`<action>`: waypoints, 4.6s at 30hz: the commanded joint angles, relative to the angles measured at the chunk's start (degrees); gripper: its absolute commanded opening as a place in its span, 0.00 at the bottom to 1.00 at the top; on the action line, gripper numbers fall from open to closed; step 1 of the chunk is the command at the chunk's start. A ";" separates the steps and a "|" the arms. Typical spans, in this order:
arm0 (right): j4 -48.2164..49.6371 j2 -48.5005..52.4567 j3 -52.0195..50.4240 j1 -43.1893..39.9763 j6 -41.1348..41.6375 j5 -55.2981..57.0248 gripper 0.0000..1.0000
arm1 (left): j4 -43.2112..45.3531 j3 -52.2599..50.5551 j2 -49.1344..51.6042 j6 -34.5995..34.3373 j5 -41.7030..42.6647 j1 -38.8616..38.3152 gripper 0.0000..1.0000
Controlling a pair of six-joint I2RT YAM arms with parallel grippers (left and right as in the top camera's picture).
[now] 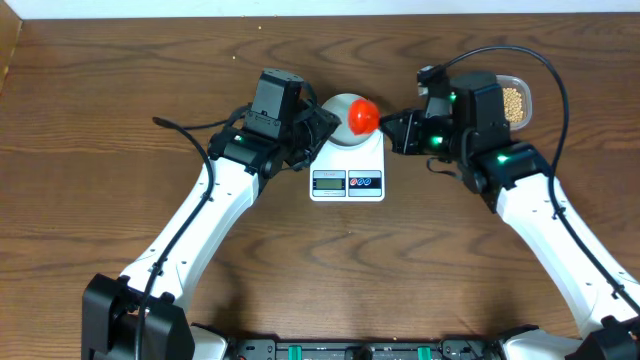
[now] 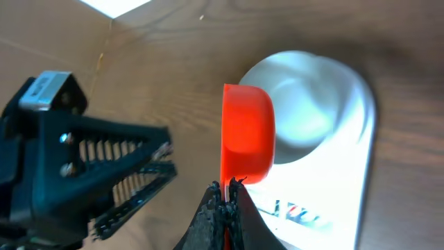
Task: Scoop item into bowl and weigh 50g on scale
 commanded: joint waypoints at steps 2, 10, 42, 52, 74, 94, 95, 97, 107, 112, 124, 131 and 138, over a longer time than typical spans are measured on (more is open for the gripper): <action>2.82 0.11 1.33 -3.26 -6.38 -6.23 0.01 | 0.02 0.87 -0.59 17.31 -0.83 -0.02 0.54; 6.32 0.11 1.33 -11.41 -7.50 -21.66 0.01 | 0.46 0.87 -0.59 31.93 -0.92 -0.02 0.60; -25.24 -0.44 19.54 -29.09 -21.42 -6.01 0.01 | -7.80 3.58 -0.57 56.48 -1.99 -7.39 0.76; -27.06 -0.44 19.47 -30.23 -25.29 -3.41 0.01 | -10.03 3.32 1.29 56.43 -4.87 -13.40 0.75; -30.51 -0.42 19.26 -30.23 -26.95 0.04 0.01 | -3.74 3.06 18.14 54.47 -4.87 -16.85 0.70; -31.19 -0.42 19.26 -30.23 -26.97 0.22 0.01 | -2.23 3.04 22.12 54.55 -9.79 -16.79 0.67; -31.19 -0.42 19.23 -30.23 -26.97 0.22 0.01 | -2.21 3.04 22.12 54.55 -9.79 -16.79 0.67; -31.21 -0.42 19.21 -30.23 -26.97 0.22 0.01 | -2.14 3.04 22.18 54.80 -9.81 -16.79 0.67; -31.67 -0.42 19.21 -30.23 -26.97 0.22 0.01 | -1.16 3.04 23.69 55.41 -9.84 -16.79 0.67; -31.67 -0.42 19.21 -30.23 -26.97 0.22 0.01 | -1.16 3.04 23.74 55.41 -9.97 -16.72 0.67; -31.69 -0.42 19.21 -30.23 -26.97 0.22 0.01 | -1.42 3.04 23.74 55.39 -11.61 -16.68 0.67; -31.69 -0.42 19.21 -30.23 -26.97 0.22 0.01 | -1.42 3.02 23.74 55.39 -12.61 -16.68 0.67; -31.69 -0.39 19.21 -30.23 -26.97 0.22 0.01 | -1.40 3.02 23.74 55.39 -12.55 -16.70 0.67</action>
